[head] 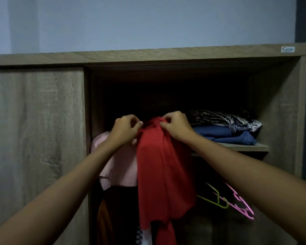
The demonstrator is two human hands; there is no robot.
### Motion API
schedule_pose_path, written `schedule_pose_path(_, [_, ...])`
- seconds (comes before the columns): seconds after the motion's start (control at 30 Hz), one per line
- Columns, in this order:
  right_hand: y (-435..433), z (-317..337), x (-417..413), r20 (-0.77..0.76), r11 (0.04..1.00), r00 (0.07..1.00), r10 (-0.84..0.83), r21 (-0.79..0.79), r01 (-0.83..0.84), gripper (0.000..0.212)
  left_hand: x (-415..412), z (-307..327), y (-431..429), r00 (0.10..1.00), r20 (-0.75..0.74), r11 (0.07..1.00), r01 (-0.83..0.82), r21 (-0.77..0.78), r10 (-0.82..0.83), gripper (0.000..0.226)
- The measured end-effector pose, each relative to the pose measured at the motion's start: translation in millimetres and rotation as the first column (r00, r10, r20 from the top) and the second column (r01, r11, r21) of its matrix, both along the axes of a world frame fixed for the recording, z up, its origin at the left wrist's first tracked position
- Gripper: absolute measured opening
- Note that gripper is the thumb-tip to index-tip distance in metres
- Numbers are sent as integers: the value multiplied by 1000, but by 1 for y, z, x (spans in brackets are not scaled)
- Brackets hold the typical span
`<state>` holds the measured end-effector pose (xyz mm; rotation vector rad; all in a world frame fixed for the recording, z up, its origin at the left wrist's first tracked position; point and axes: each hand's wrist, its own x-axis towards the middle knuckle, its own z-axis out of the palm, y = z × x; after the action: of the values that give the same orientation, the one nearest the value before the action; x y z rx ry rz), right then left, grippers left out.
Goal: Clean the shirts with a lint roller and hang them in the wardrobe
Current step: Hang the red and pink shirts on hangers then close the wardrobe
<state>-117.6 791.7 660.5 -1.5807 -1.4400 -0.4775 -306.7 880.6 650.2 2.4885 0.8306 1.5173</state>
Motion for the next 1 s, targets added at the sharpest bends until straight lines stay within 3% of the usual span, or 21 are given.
schedule_pose_path(0.07, [-20,0,-8,23,950,979,203,239,-202,14,-6,4,9,997,46,982,-54,-183,64,50])
schedule_pose_path(0.1, [-28,-4,-9,54,917,957,284,276,-287,15,-7,5,12,996,35,962,-70,-265,83,64])
schedule_pose_path(0.17, [-34,-19,-3,96,911,920,379,138,-390,16,-3,5,10,997,-6,920,-73,-386,77,81])
schedule_pose_path(0.23, [-35,-35,2,119,896,893,434,-160,-414,15,5,3,6,994,-92,914,-89,-395,57,79])
schedule_pose_path(0.3, [-32,-42,5,76,850,867,492,-256,-460,7,14,-2,9,977,-207,934,-121,-335,52,62])
schedule_pose_path(0.4, [-27,-37,7,-119,861,860,497,-58,-506,19,20,-7,18,962,-268,966,-120,-228,56,37])
schedule_pose_path(0.5, [-14,-27,12,-191,971,952,237,39,-234,35,17,-9,8,972,-232,999,-36,-10,33,27])
schedule_pose_path(0.57, [-7,-16,13,-235,997,970,57,-43,-69,54,15,-15,-8,979,-189,944,130,305,-74,22])
schedule_pose_path(0.63, [-4,-4,10,-295,981,955,28,-175,-83,74,13,-30,-26,941,-257,804,324,499,-220,23])
schedule_pose_path(0.7, [-2,2,3,-281,943,959,39,-308,-128,72,10,-48,-37,911,-331,760,393,518,-245,24])
schedule_pose_path(0.8, [7,3,-1,-150,891,988,-19,-451,-52,57,1,-62,-37,915,-339,807,367,464,-221,27])
schedule_pose_path(0.9, [6,3,-9,-133,918,991,-10,-395,-44,22,-13,-61,-41,912,-343,841,359,404,-225,42])
schedule_pose_path(1.0, [-4,2,-6,-188,955,976,109,-254,-155,16,-33,-57,-47,949,-238,872,288,395,-205,42])
